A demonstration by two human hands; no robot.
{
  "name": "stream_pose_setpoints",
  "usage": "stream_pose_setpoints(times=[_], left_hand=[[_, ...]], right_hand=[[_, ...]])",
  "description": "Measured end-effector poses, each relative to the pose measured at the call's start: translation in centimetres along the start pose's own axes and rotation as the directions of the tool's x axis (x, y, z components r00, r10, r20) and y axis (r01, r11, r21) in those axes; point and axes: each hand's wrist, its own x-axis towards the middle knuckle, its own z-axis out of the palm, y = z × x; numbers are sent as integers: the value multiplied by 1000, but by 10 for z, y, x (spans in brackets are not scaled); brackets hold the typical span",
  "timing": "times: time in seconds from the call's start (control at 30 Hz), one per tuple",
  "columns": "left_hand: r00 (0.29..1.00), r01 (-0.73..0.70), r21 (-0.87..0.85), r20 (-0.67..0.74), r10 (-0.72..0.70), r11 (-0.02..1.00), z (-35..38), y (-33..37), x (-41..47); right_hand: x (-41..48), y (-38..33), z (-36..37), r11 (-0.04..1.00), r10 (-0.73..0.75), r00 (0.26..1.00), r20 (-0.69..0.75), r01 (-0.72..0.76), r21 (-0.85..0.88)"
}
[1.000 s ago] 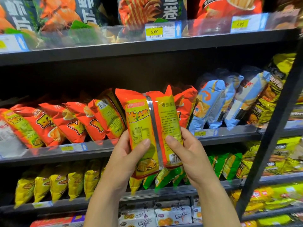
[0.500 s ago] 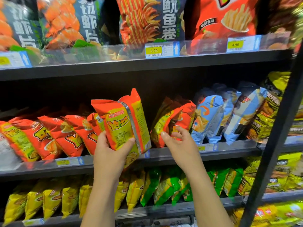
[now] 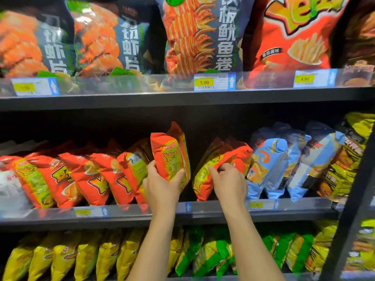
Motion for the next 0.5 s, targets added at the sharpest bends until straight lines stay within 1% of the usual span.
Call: stream_pose_setpoints(times=[0.13, 0.27, 0.37, 0.5], left_hand=[[999, 8, 83, -44, -4, 996, 9, -2, 4], [997, 46, 179, -70, -34, 983, 15, -7, 1], [996, 78, 257, -65, -63, 963, 17, -12, -5], [996, 76, 316, -58, -61, 946, 19, -19, -8]], right_hand=[[3, 0, 2, 1000, -11, 999, -30, 10, -23], [2, -2, 0, 1000, -19, 999, -38, 19, -15], [0, -4, -1, 999, -35, 998, -46, 35, -2], [0, -2, -1, 999, -49, 998, -49, 50, 7]])
